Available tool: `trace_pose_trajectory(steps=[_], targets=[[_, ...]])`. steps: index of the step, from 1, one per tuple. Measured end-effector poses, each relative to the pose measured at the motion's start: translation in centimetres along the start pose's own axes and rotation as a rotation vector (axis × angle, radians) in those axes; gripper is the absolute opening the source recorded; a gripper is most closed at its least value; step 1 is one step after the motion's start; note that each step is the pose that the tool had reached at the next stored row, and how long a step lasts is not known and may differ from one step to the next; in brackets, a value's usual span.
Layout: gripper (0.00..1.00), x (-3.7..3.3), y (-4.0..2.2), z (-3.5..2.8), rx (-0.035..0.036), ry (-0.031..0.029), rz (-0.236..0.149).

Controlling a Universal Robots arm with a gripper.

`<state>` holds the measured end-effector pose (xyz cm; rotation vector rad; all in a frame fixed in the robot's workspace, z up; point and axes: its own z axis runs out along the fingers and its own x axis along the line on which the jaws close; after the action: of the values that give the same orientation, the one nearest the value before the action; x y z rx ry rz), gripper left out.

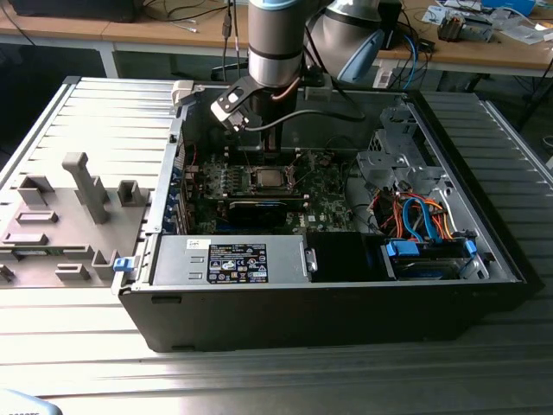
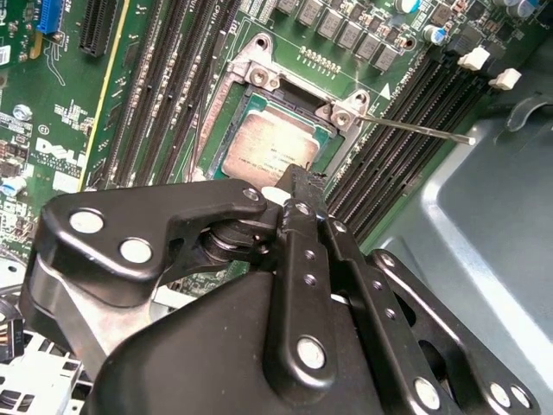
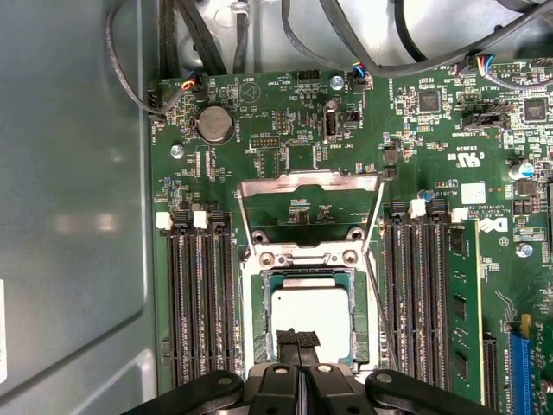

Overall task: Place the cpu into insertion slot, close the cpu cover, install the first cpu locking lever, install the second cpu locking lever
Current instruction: 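Place the cpu into insertion slot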

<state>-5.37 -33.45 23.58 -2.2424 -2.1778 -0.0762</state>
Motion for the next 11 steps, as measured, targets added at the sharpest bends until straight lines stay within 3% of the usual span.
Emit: trace_pose_trajectory(steps=[11], targets=[[0.11, 0.02, 0.01, -0.33, 0.0002, 0.0039, 0.0]])
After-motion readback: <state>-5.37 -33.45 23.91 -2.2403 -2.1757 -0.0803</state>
